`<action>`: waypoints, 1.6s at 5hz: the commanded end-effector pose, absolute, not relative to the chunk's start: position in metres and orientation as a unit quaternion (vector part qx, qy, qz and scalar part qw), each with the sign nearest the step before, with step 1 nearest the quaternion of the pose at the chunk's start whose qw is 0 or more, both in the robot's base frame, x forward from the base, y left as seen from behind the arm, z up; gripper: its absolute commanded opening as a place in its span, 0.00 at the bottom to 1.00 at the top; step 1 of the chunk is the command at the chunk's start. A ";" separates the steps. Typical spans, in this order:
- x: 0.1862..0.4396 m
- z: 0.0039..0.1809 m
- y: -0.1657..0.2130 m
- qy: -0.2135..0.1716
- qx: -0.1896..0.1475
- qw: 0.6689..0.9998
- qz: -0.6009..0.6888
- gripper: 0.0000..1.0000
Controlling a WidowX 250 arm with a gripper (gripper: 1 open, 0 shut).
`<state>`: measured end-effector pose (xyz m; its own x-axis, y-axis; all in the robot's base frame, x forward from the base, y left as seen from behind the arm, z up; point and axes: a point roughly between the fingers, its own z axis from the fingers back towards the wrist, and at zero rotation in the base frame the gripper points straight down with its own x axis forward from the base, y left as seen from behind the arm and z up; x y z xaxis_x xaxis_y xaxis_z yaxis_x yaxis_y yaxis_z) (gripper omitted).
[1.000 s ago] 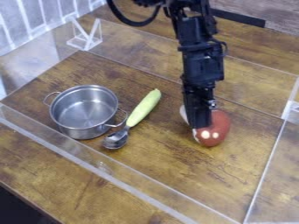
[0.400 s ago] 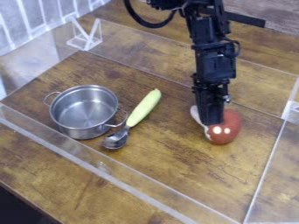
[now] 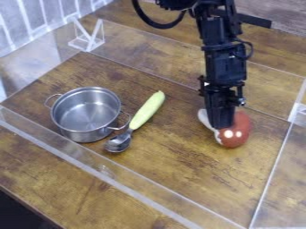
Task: Remove the mushroom from the silver pot and put it on the table
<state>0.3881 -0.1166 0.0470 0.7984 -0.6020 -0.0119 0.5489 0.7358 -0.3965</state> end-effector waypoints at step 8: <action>0.375 0.108 -0.076 0.031 -0.170 0.960 -0.222 1.00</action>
<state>0.3750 -0.0761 0.0723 0.8990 -0.4322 -0.0701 0.3772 0.8457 -0.3775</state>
